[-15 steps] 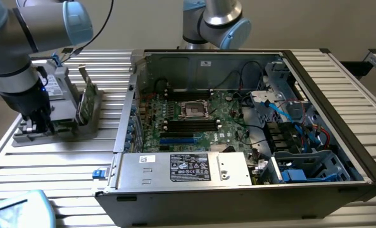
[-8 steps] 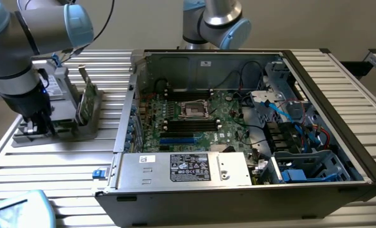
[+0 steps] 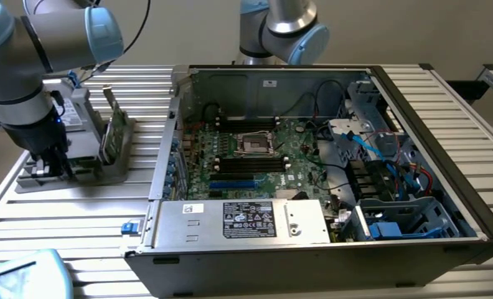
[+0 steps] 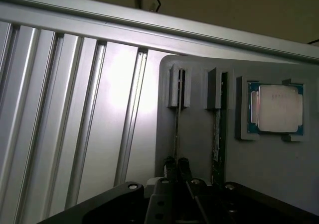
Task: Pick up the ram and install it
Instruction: 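Pick up the ram and move it above insertion slot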
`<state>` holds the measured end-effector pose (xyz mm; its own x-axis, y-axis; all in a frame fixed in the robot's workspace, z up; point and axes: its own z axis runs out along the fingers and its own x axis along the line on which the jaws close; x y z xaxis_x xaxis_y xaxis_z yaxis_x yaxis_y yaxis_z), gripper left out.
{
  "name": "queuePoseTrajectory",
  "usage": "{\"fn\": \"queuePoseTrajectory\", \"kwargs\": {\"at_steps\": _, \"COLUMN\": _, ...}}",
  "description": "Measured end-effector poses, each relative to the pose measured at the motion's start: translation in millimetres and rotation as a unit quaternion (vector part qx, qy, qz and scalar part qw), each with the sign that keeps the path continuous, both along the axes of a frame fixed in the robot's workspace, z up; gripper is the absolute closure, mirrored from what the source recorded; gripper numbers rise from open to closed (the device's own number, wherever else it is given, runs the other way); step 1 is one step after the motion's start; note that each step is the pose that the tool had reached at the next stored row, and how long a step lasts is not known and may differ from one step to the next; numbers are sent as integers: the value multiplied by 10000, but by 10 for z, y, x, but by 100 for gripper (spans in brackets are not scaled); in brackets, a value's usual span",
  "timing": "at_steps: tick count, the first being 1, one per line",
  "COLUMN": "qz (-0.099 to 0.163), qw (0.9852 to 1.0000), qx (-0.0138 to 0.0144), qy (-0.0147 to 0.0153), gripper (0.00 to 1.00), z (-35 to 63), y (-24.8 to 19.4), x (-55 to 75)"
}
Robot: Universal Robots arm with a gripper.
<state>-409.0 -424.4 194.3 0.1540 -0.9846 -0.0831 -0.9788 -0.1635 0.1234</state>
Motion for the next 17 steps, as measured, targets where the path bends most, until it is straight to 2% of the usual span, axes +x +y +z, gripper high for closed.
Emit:
{"fn": "queuePoseTrajectory", "kwargs": {"at_steps": 5, "qz": 0, "qw": 10000, "qx": 2, "qy": -5, "gripper": 85, "z": -4, "y": 0, "x": 0}}
{"fn": "queuePoseTrajectory", "kwargs": {"at_steps": 7, "qz": 0, "qw": 10000, "qx": 2, "qy": -3, "gripper": 72, "z": -4, "y": 0, "x": 0}}
{"fn": "queuePoseTrajectory", "kwargs": {"at_steps": 10, "qz": 0, "qw": 10000, "qx": 0, "qy": 0, "gripper": 66, "z": 0, "y": 0, "x": -1}}
{"fn": "queuePoseTrajectory", "kwargs": {"at_steps": 11, "qz": 0, "qw": 10000, "qx": 0, "qy": 0, "gripper": 60, "z": 1, "y": 0, "x": -3}}
{"fn": "queuePoseTrajectory", "kwargs": {"at_steps": 17, "qz": 0, "qw": 10000, "qx": 0, "qy": 0, "gripper": 60, "z": 0, "y": 3, "x": -39}}
